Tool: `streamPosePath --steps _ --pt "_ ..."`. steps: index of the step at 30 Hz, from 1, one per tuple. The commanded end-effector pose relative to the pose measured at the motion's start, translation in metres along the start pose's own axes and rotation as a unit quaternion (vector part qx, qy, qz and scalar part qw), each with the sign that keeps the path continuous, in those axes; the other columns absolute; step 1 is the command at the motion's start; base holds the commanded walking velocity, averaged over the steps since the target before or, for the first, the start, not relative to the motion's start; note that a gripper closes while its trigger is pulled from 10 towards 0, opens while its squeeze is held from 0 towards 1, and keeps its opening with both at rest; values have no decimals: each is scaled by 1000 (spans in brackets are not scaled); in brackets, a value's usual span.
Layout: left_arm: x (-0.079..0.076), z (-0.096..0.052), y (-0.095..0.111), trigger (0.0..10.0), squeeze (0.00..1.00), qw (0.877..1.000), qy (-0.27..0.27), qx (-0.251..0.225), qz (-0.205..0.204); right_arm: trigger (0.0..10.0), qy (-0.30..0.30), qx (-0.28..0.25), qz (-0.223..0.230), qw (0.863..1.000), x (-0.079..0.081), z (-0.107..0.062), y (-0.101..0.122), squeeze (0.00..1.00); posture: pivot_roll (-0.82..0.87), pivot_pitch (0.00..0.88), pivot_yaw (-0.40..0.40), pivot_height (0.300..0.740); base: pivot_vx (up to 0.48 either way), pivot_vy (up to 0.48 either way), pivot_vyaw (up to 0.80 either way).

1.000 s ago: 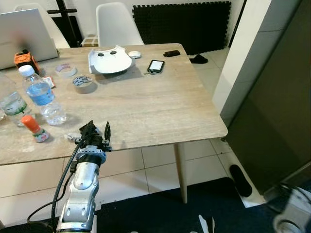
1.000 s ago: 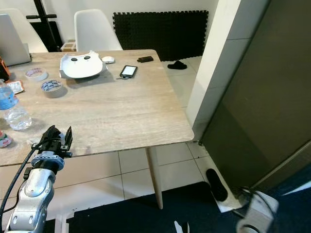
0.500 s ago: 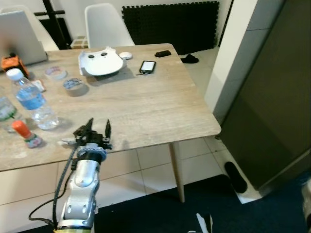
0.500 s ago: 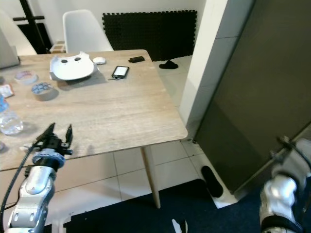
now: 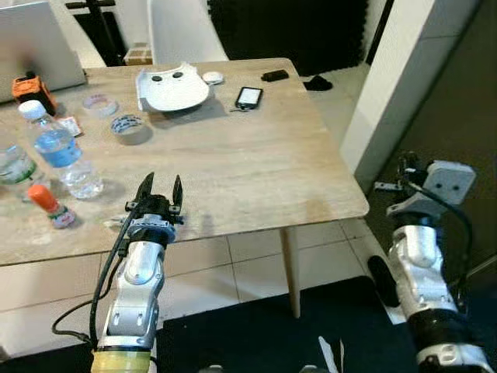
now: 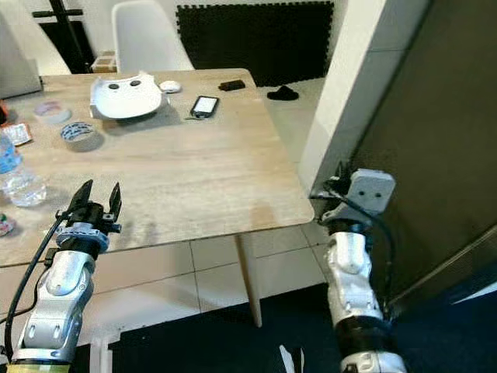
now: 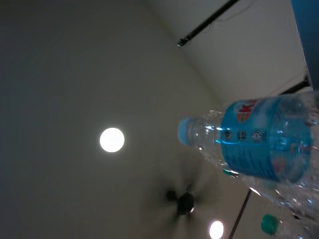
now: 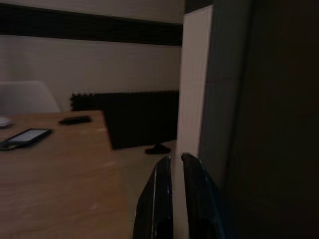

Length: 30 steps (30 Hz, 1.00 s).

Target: Restocking fridge

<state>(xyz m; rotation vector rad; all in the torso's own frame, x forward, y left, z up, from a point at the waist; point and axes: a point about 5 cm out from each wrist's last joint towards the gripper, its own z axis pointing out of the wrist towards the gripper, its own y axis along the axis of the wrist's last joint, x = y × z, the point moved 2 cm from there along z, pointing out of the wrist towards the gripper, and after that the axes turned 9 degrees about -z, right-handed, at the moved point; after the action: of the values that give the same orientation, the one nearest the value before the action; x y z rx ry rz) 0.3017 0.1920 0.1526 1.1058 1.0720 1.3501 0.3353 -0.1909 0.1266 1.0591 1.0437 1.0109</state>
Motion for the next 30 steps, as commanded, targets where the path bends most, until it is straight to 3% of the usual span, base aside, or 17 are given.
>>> streamPosePath --steps 1,5,7,11,30 --pt "-3 2 8 10000 0 1000 -7 -13 8 10000 11 10 -1 1000 8 -6 -2 0 62 64 -50 740 0 0 0" --pt "-9 6 14 10000 0 1000 -15 -23 1 10000 32 -19 -6 999 22 -8 19 0 54 64 -47 740 0 0 0" --pt "-9 6 14 10000 0 1000 -15 -23 1 10000 32 -19 -6 999 22 -8 19 0 54 64 -47 740 0 0 0" --pt "-16 9 19 10000 0 999 -24 -32 -5 10000 82 -41 -32 995 38 -5 40 0 54 66 -50 740 0 0 0" --pt "-17 10 17 10000 0 999 -16 -28 -13 10000 101 -21 -31 994 49 -11 42 0 48 67 -52 740 0 0 0"
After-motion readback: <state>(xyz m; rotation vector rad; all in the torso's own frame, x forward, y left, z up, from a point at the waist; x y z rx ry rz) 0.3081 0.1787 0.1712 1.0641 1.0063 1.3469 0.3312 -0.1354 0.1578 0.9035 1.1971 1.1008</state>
